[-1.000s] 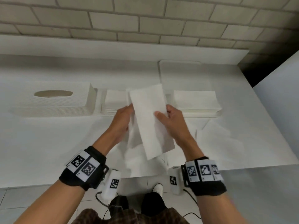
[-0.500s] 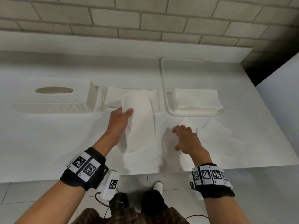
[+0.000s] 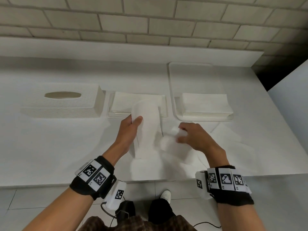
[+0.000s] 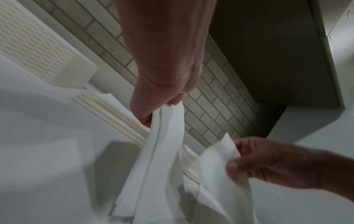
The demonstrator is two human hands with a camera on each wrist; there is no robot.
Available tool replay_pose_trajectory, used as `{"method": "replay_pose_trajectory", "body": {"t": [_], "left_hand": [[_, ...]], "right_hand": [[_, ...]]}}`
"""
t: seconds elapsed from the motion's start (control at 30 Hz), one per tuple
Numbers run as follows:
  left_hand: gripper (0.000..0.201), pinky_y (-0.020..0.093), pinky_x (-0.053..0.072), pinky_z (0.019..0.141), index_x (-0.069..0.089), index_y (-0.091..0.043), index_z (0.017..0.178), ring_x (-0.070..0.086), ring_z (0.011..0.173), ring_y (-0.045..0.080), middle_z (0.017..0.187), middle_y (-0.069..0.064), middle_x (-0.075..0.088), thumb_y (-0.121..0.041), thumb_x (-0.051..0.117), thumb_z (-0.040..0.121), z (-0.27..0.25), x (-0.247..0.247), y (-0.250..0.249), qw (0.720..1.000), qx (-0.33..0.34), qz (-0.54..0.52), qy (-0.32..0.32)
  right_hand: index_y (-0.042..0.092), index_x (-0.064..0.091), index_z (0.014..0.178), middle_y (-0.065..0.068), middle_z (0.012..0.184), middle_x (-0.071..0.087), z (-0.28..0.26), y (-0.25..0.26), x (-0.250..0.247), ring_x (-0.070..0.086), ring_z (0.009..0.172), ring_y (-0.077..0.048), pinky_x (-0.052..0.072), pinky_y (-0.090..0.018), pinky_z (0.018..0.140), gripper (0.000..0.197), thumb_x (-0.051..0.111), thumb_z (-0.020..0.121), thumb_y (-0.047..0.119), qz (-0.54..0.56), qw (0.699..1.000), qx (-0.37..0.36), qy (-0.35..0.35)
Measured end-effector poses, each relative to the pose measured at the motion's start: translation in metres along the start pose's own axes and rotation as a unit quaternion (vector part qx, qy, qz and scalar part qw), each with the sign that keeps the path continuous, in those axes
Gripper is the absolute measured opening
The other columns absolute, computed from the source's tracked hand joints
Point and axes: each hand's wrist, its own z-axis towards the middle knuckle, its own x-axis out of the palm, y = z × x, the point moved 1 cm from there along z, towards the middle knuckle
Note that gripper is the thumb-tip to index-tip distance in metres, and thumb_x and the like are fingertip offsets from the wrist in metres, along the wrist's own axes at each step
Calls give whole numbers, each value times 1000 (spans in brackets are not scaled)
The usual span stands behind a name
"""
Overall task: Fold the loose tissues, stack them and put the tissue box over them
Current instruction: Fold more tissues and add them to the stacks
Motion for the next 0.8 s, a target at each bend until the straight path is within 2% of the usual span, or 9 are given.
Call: {"method": "replay_pose_trajectory", "body": {"t": [0.1, 0.17, 0.3, 0.4, 0.5, 0.6, 0.67, 0.73, 0.8], "left_hand": [[16, 33, 52, 89, 68, -24, 104, 68, 101, 19, 105, -1, 73, -22, 53, 98, -1, 7, -7, 999, 2, -18, 27], [19, 36, 53, 90, 71, -20, 104, 69, 102, 23, 104, 2, 75, -22, 54, 97, -2, 14, -12, 998, 3, -16, 56], [31, 43, 50, 99, 70, -16, 113, 69, 105, 23, 111, 5, 74, -35, 52, 96, -7, 24, -24, 989, -29, -92, 110], [41, 41, 50, 99, 67, -20, 114, 68, 108, 21, 115, 4, 73, -49, 45, 96, -8, 26, -28, 983, -21, -130, 129], [16, 47, 54, 93, 69, -20, 105, 72, 97, 23, 103, 3, 76, -26, 62, 93, -11, 25, -31, 993, 64, -54, 87], [13, 41, 58, 85, 70, -16, 102, 73, 93, 22, 99, 6, 75, -16, 67, 89, -7, 19, -32, 991, 104, -41, 74], [24, 38, 58, 84, 68, -11, 109, 72, 96, 22, 104, 8, 74, -15, 71, 85, -4, 15, -31, 990, 111, -36, 76], [33, 37, 57, 86, 65, -10, 115, 71, 100, 22, 109, 8, 73, -13, 74, 82, -1, 10, -25, 991, 109, -31, 72], [29, 36, 55, 89, 65, -13, 114, 70, 102, 21, 110, 6, 73, -10, 71, 85, -1, 8, -17, 991, 104, -35, 72]], "right_hand": [[16, 57, 77, 1, 69, 60, -1, 22, -15, 55, 60, -6, 43, -21, 58, 19, 76, 79, 19, 164, 985, -46, -30], [4, 61, 91, -16, 85, 70, 1, 33, -18, 65, 71, -14, 51, -31, 65, 27, 77, 78, 21, 284, 955, -54, -63], [0, 60, 105, -18, 101, 71, 8, 46, -8, 69, 80, -21, 56, -33, 69, 27, 71, 85, 13, 442, 884, -29, -149], [2, 58, 104, -11, 96, 68, 14, 54, 3, 66, 80, -19, 54, -32, 69, 27, 70, 85, 17, 457, 869, -11, -190], [14, 54, 115, 1, 110, 65, 17, 56, 14, 64, 97, -14, 55, -29, 77, 39, 74, 83, 20, 470, 861, -26, -191], [23, 47, 129, 2, 126, 61, 18, 51, 18, 62, 112, -14, 56, -31, 88, 61, 79, 77, 22, 473, 869, -55, -133], [12, 58, 124, -6, 116, 70, 17, 48, 21, 68, 105, -21, 56, -35, 86, 46, 75, 81, 13, 486, 867, -52, -95], [5, 66, 114, -11, 106, 74, 16, 49, 25, 71, 98, -25, 56, -36, 83, 29, 68, 86, 7, 491, 863, -57, -102], [5, 66, 113, -11, 105, 74, 16, 51, 29, 71, 98, -24, 56, -35, 84, 26, 66, 87, 5, 494, 859, -71, -115]]}}
